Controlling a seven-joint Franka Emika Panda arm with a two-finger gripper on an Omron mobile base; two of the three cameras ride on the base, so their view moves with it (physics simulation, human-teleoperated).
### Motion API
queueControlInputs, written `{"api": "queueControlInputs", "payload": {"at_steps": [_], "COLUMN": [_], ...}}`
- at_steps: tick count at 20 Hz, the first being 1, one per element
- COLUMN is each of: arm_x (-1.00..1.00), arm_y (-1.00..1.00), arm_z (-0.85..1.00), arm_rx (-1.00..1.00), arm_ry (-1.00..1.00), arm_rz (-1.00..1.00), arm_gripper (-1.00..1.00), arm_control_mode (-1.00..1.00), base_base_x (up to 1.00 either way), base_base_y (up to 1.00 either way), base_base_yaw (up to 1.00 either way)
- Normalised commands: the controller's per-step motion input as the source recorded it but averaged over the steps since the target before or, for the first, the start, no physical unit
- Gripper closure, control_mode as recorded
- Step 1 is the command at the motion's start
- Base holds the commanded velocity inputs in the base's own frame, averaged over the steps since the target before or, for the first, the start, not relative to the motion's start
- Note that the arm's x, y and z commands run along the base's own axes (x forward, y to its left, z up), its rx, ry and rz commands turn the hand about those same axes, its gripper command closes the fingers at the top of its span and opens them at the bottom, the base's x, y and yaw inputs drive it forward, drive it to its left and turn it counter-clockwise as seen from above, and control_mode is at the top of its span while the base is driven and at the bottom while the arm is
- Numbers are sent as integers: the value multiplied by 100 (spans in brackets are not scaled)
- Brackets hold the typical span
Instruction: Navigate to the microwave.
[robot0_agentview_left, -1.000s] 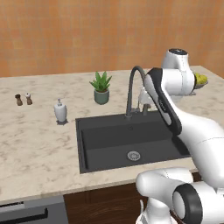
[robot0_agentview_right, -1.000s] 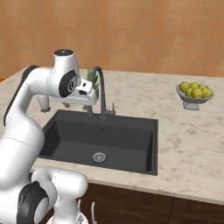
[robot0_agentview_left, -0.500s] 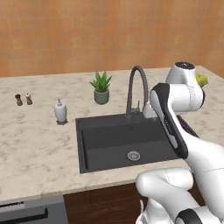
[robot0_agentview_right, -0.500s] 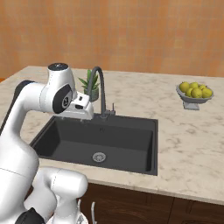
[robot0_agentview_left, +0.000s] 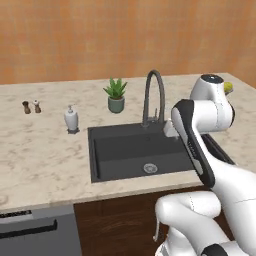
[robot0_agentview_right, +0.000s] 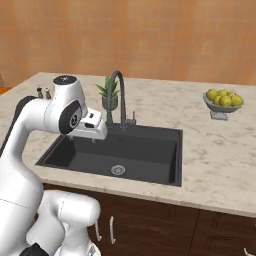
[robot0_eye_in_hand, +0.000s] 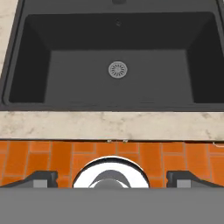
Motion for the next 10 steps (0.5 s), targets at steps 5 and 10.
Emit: {"api": "queueControlInputs", "payload": {"at_steps": [5,10], "arm_x": [0,0], "arm_y": [0,0], "arm_z": [0,0], "arm_rx": [0,0], "arm_ry": [0,0], "arm_rz": [0,0], "arm_gripper": [-100,-100], "arm_control_mode": [100,100], "base_base_x": [-50,-2], "base_base_y": [-3,0], "base_base_yaw": [67,95]}}
